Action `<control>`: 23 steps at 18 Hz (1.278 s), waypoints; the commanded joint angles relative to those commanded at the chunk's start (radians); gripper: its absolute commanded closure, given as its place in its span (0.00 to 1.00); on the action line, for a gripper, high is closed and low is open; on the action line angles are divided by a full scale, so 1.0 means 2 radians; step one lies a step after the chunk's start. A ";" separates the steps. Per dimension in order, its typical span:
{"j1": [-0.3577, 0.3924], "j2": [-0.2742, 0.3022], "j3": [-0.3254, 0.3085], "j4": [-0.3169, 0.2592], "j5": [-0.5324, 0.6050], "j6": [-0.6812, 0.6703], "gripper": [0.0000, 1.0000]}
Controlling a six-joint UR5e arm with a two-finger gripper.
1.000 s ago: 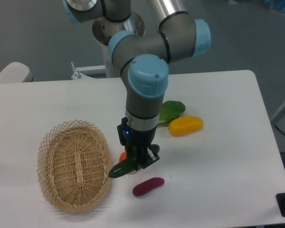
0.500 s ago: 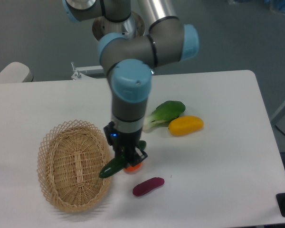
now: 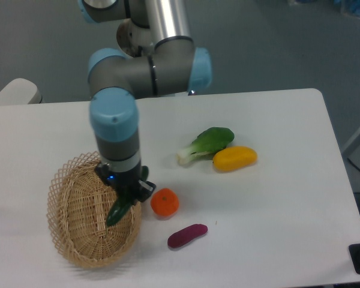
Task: Place the cucumber in the basket
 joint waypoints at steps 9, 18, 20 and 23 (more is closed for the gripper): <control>-0.040 -0.038 -0.002 0.023 0.018 -0.041 0.71; -0.064 -0.068 -0.008 0.053 0.041 -0.040 0.67; -0.067 -0.070 -0.008 0.053 0.042 -0.037 0.67; -0.067 -0.070 -0.008 0.054 0.043 -0.035 0.47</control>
